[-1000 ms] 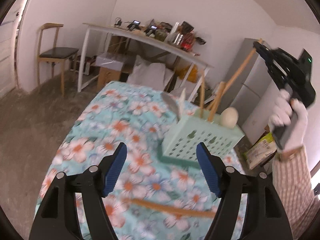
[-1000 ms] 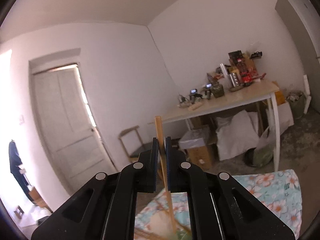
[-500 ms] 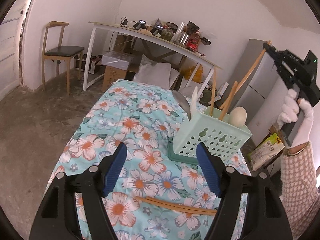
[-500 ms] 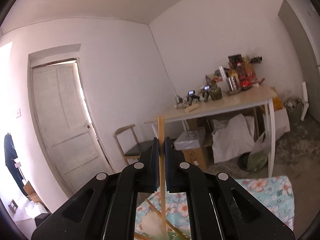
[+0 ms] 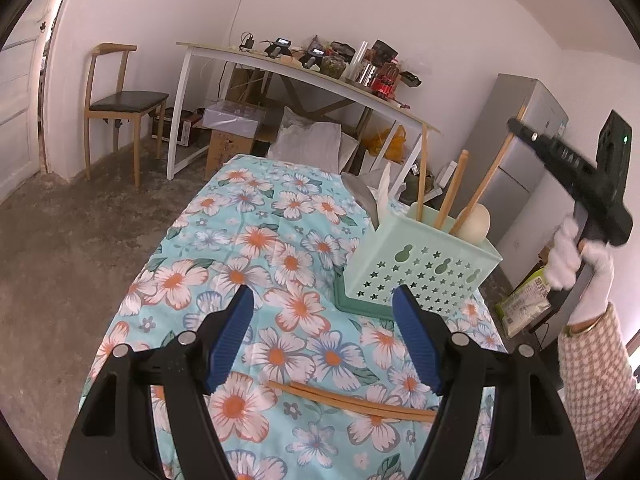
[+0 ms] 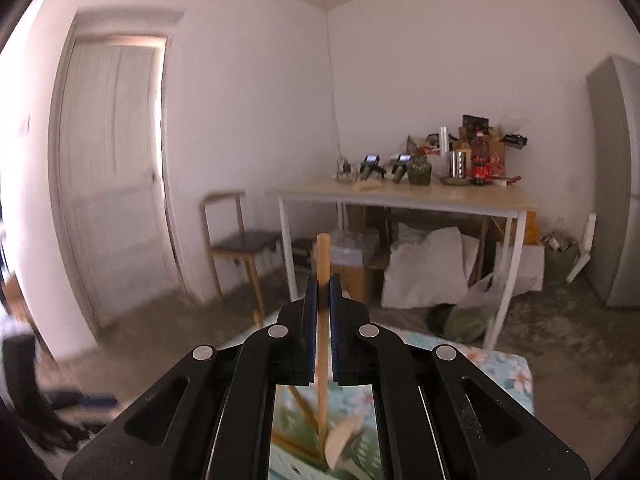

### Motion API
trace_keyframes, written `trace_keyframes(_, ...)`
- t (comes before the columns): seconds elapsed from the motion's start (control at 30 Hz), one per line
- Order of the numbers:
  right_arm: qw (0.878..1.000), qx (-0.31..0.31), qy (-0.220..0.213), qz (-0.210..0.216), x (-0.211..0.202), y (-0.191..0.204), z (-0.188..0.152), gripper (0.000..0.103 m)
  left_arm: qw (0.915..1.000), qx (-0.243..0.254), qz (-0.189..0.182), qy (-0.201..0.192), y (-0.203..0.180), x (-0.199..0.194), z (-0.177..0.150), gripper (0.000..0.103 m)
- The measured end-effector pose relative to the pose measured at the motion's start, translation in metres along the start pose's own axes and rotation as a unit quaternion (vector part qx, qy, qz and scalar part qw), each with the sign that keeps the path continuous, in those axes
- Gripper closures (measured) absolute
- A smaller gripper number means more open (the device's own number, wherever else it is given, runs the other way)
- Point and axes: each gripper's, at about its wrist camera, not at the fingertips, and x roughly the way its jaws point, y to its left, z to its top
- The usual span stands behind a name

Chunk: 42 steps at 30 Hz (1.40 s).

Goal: Organize utensils
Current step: 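Lower the held chopstick into the caddy and open the right gripper, then grasp a wooden chopstick on the cover with the left gripper while the right approaches the last one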

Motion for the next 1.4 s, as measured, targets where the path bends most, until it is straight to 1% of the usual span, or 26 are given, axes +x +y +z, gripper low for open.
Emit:
trace_keyframes(0.07, 1.000, -0.015, 0.014, -0.008, -0.001, 0.005, -0.007, 0.088, 1.0000, 0.000, 0.000, 0.000, 0.000, -0.001, -0.001, 0.033)
trace_keyframes(0.1, 1.000, -0.019, 0.017, -0.013, -0.004, 0.006, -0.009, 0.075, 1.0000, 0.000, 0.000, -0.001, 0.000, -0.001, -0.001, 0.033)
trace_keyframes(0.13, 1.000, -0.018, 0.016, -0.015, -0.007, 0.005, -0.009, 0.066, 1.0000, 0.001, 0.000, -0.001, 0.000, -0.001, -0.001, 0.033)
trace_keyframes(0.3, 1.000, 0.021, 0.001, -0.020, -0.036, -0.010, -0.006, 0.059, 1.0000, 0.001, 0.001, 0.001, 0.000, -0.002, -0.003, 0.033)
trace_keyframes(0.43, 0.998, 0.062, -0.007, -0.023, -0.068, -0.021, -0.011, 0.056, 1.0000, 0.000, 0.002, 0.002, -0.001, -0.006, -0.006, 0.033)
trace_keyframes(0.57, 0.995, 0.097, 0.008, -0.022, -0.095, -0.022, -0.029, 0.052, 1.0000, -0.001, 0.003, 0.004, -0.001, -0.011, -0.011, 0.033)
trace_keyframes(0.63, 0.993, 0.116, 0.027, -0.012, -0.102, -0.019, -0.043, 0.044, 1.0000, -0.002, 0.005, 0.007, 0.000, -0.012, -0.013, 0.033)
trace_keyframes(0.67, 0.991, 0.123, 0.042, -0.006, -0.104, -0.016, -0.052, 0.043, 0.9999, -0.004, 0.007, 0.010, 0.001, -0.013, -0.015, 0.033)
trace_keyframes(0.73, 0.988, 0.131, 0.083, 0.000, -0.100, -0.009, -0.073, 0.034, 0.9997, -0.009, 0.010, 0.019, 0.004, -0.009, -0.016, 0.033)
trace_keyframes(0.8, 0.983, 0.136, 0.125, -0.006, -0.094, 0.000, -0.097, 0.030, 0.9993, -0.016, 0.013, 0.030, 0.007, -0.005, -0.019, 0.033)
trace_keyframes(0.83, 0.978, 0.140, 0.157, -0.012, -0.089, 0.006, -0.116, 0.029, 0.9989, -0.020, 0.015, 0.039, 0.008, -0.002, -0.022, 0.033)
trace_keyframes(0.87, 0.974, 0.146, 0.174, -0.013, -0.086, 0.009, -0.128, 0.029, 0.9984, -0.025, 0.015, 0.048, 0.010, 0.000, -0.025, 0.033)
trace_keyframes(0.9, 0.967, 0.157, 0.201, -0.015, -0.081, 0.012, -0.145, 0.029, 0.9980, -0.028, 0.014, 0.055, 0.010, 0.003, -0.027, 0.033)
trace_keyframes(0.93, 0.962, 0.166, 0.218, -0.018, -0.077, 0.014, -0.157, 0.029, 0.9972, -0.034, 0.011, 0.066, 0.011, 0.007, -0.030, 0.033)
trace_keyframes(1.0, 0.949, 0.193, 0.249, -0.022, -0.073, 0.013, -0.181, 0.029, 0.9941, -0.054, -0.002, 0.094, 0.012, 0.016, -0.040, 0.035)
trace_keyframes(1.03, 0.944, 0.205, 0.257, -0.023, -0.072, 0.012, -0.189, 0.029, 0.9911, -0.070, -0.015, 0.112, 0.013, 0.022, -0.046, 0.036)
trace_keyframes(1.1, 0.934, 0.232, 0.271, -0.027, -0.071, 0.008, -0.205, 0.029, 0.9850, -0.090, -0.036, 0.143, 0.012, 0.033, -0.058, 0.045)
trace_keyframes(1.13, 0.927, 0.249, 0.279, -0.028, -0.069, 0.005, -0.212, 0.029, 0.9814, -0.099, -0.046, 0.158, 0.011, 0.039, -0.065, 0.047)
trace_keyframes(1.2, 0.920, 0.263, 0.289, -0.027, -0.068, 0.003, -0.220, 0.029, 0.9734, -0.118, -0.070, 0.183, 0.008, 0.048, -0.076, 0.056)
trace_keyframes(1.3, 0.916, 0.268, 0.296, -0.029, -0.066, 0.000, -0.228, 0.029, 0.9637, -0.144, -0.090, 0.206, 0.008, 0.061, -0.086, 0.060)
trace_keyframes(1.4, 0.914, 0.275, 0.296, -0.025, -0.070, -0.003, -0.231, 0.029, 0.9522, -0.195, -0.115, 0.205, 0.019, 0.072, -0.093, 0.062)
